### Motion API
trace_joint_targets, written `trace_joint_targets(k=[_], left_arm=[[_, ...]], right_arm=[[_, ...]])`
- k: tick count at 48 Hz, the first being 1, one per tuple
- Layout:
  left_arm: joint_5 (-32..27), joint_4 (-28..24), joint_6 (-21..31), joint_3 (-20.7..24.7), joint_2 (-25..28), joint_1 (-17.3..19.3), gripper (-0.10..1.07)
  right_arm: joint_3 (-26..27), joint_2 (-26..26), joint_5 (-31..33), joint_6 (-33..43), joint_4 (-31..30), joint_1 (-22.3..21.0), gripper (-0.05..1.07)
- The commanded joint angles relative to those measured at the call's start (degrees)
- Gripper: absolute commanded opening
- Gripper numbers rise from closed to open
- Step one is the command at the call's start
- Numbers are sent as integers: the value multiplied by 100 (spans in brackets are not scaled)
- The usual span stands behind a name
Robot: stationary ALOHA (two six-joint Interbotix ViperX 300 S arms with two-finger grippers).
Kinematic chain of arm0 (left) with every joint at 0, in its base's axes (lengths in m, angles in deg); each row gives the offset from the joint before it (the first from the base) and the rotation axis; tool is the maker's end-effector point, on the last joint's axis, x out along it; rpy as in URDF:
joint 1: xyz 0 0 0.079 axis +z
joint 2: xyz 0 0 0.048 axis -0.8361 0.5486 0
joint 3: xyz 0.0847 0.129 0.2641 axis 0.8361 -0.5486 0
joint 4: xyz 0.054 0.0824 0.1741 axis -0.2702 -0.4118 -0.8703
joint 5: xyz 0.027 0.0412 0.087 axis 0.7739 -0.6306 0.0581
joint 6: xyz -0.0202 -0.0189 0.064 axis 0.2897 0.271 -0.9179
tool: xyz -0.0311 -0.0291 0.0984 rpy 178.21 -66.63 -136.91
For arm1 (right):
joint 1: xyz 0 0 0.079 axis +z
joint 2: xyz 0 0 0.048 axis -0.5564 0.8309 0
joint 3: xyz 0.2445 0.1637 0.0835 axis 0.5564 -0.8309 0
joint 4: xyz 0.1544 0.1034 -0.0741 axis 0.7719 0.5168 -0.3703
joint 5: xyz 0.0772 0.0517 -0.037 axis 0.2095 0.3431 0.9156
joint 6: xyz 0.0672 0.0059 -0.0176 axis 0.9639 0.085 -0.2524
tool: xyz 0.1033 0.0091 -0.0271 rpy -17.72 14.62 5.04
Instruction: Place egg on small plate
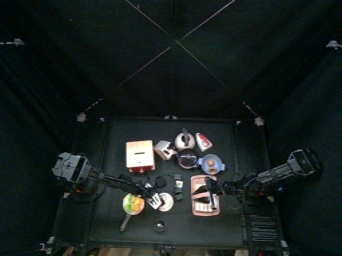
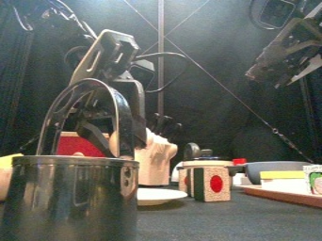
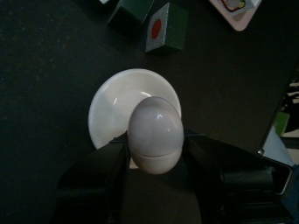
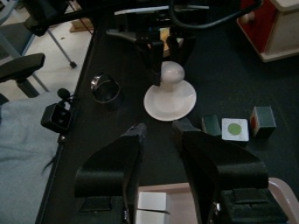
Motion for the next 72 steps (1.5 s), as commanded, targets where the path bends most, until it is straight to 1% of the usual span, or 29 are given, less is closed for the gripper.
trace_joint_targets(k=[1, 19, 41, 51, 60, 72], left_arm=[[62, -18, -9, 185, 9, 44, 75], [70, -9, -9, 202, 141, 62, 76], [70, -26, -9, 255, 176, 62, 89], [70, -35, -9, 255, 79, 70, 89], [44, -290, 0, 255, -132, 70, 89], [18, -387, 0, 255, -141, 70, 89]], right_arm=[[62, -35, -18, -9, 9, -18, 72], [53, -26, 9, -9, 9, -26, 72], [53, 0, 9, -9, 18, -62, 72], [53, 26, 9, -9, 18, -53, 72], [53, 44, 62, -9, 18, -53, 72], [62, 44, 70, -9, 9, -62, 72]])
